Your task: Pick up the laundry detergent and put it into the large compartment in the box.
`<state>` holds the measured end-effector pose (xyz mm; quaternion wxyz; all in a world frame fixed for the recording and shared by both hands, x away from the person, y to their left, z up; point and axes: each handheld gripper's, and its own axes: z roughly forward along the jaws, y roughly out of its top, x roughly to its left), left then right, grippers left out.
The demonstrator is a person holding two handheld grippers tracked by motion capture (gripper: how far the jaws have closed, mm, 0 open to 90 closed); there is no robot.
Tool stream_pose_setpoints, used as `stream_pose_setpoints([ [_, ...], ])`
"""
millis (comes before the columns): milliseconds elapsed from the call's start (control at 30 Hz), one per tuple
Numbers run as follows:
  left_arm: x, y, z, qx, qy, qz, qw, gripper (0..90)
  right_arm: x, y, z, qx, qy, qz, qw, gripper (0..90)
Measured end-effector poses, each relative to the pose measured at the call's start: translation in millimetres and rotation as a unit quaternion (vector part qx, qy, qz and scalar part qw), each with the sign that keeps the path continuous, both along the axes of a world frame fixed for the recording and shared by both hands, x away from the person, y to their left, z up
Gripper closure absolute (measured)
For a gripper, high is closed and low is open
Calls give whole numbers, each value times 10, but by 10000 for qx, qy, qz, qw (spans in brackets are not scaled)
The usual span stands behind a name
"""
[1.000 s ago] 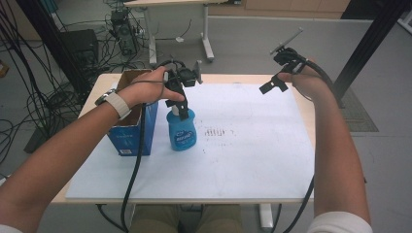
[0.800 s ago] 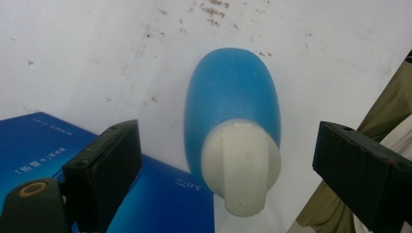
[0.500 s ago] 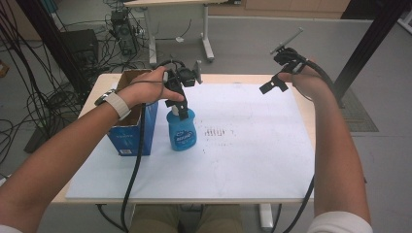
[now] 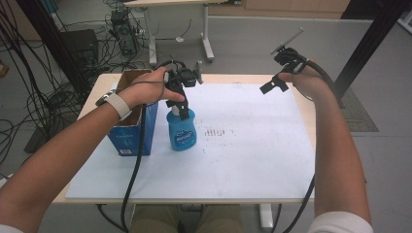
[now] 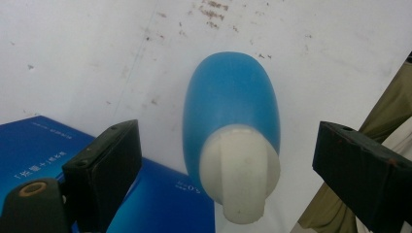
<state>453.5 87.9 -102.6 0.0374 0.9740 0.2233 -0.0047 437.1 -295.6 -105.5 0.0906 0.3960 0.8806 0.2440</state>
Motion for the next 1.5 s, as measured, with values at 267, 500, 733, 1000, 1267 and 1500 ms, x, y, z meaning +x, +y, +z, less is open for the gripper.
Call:
stream_pose_setpoints([
  [267,2,3,-3,-11,0,3,10000,110,-1,-2,-1,3,-2,-3,10000,102],
  [500,2,-2,-12,-12,-8,-20,10000,111,2,-1,-7,8,-1,-1,10000,102],
  [733,11,7,-33,-39,20,-21,10000,110,4,1,-8,3,7,-3,10000,101],
  [1000,17,2,-110,-38,54,-39,10000,111,11,1,-37,16,34,-7,10000,101],
  [1267,11,-15,-163,-44,34,-80,10000,111,14,-7,-60,42,47,-8,10000,101],
  [1500,1,-51,-238,19,41,-86,10000,113,13,-20,-74,45,50,-8,10000,101],
])
